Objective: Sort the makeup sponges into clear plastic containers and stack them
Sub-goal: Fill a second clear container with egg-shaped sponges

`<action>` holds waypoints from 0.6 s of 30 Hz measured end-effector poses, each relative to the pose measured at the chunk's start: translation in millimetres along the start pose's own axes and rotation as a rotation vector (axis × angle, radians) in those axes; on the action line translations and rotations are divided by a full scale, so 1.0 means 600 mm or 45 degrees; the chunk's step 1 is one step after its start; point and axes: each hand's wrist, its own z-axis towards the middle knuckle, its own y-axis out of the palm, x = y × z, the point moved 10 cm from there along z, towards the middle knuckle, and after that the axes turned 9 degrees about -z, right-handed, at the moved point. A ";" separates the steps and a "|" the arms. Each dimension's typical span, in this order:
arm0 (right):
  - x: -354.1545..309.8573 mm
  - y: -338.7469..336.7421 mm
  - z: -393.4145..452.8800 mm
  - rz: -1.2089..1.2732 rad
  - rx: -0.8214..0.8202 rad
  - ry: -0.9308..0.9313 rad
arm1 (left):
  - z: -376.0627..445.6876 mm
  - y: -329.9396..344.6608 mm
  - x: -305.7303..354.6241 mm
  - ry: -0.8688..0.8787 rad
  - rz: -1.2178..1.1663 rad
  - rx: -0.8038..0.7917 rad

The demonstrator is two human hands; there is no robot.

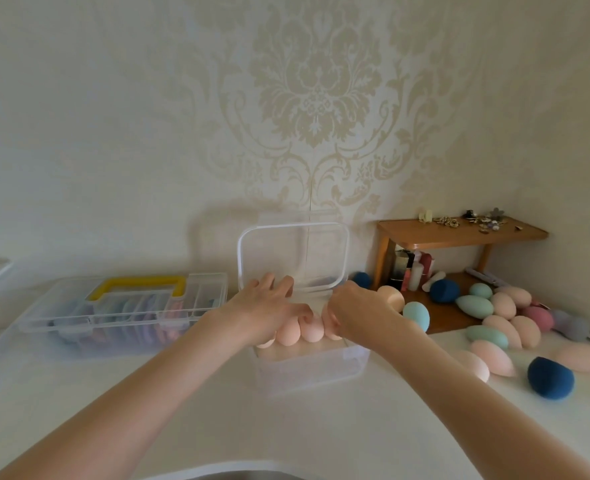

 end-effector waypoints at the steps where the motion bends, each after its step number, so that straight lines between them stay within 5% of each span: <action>1: 0.000 -0.007 -0.003 0.023 0.016 -0.007 | 0.000 0.000 0.000 0.005 -0.001 0.005; 6: 0.103 -0.046 -0.010 0.317 0.257 0.225 | 0.004 0.002 -0.004 0.010 -0.052 0.026; 9: 0.163 -0.016 -0.016 0.066 0.257 0.421 | 0.002 0.003 -0.005 0.014 -0.098 0.022; 12: 0.163 0.053 -0.007 -0.081 -0.011 0.399 | 0.001 0.001 -0.004 0.017 -0.121 0.024; 18: 0.161 0.042 0.001 0.023 0.200 0.314 | 0.000 -0.001 -0.003 0.019 -0.154 0.008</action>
